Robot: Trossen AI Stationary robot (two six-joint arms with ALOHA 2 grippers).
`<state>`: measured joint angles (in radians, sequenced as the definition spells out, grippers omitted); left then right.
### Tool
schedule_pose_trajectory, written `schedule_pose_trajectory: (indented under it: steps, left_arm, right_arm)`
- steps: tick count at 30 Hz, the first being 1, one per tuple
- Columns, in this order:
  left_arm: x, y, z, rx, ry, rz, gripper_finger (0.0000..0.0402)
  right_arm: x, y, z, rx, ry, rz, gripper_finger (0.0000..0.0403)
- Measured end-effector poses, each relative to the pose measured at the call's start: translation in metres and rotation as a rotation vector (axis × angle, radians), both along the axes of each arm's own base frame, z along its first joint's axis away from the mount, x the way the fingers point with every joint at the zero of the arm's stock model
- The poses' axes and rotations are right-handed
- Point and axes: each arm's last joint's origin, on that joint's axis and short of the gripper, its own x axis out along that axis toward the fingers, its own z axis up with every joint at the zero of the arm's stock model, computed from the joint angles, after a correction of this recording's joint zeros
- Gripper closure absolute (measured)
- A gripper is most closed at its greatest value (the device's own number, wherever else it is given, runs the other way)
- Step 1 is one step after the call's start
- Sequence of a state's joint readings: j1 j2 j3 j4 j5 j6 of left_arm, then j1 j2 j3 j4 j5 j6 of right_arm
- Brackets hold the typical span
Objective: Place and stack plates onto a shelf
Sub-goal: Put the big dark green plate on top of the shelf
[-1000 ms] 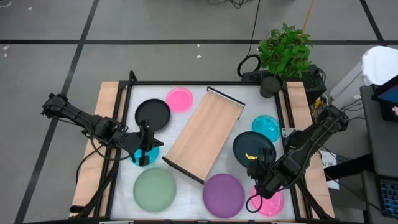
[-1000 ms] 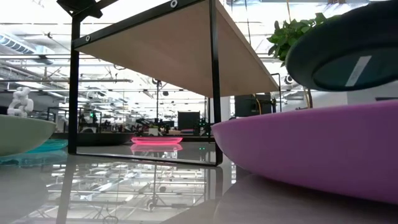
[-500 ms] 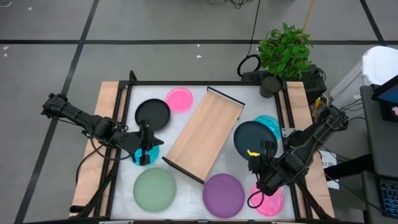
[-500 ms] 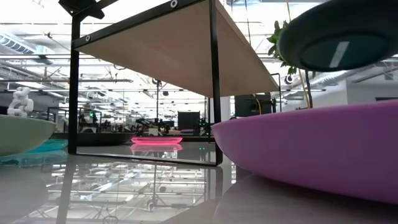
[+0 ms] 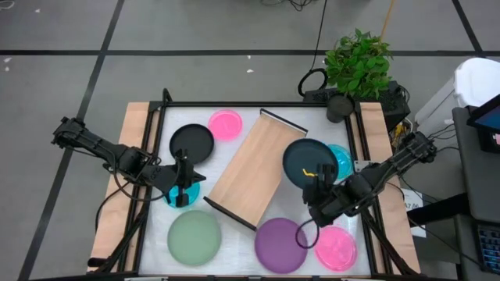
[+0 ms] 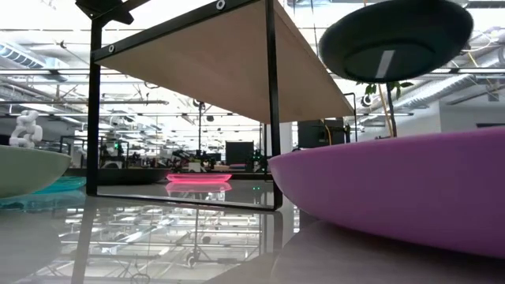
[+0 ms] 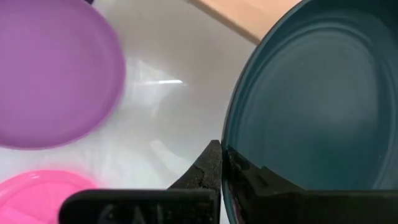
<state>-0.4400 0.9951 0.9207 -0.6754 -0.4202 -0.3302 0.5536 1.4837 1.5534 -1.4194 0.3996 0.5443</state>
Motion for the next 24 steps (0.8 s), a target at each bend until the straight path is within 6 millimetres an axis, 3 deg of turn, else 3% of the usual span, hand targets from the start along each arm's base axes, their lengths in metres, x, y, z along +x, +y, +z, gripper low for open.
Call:
schedule_pose_trajectory:
  steps: [24]
  left_arm:
    - [0.005,-0.002,0.006,0.016,-0.073,-0.038,0.0400]
  right_arm:
    - [0.055,-0.049,0.004,-0.039,-0.138,0.208,0.0403]
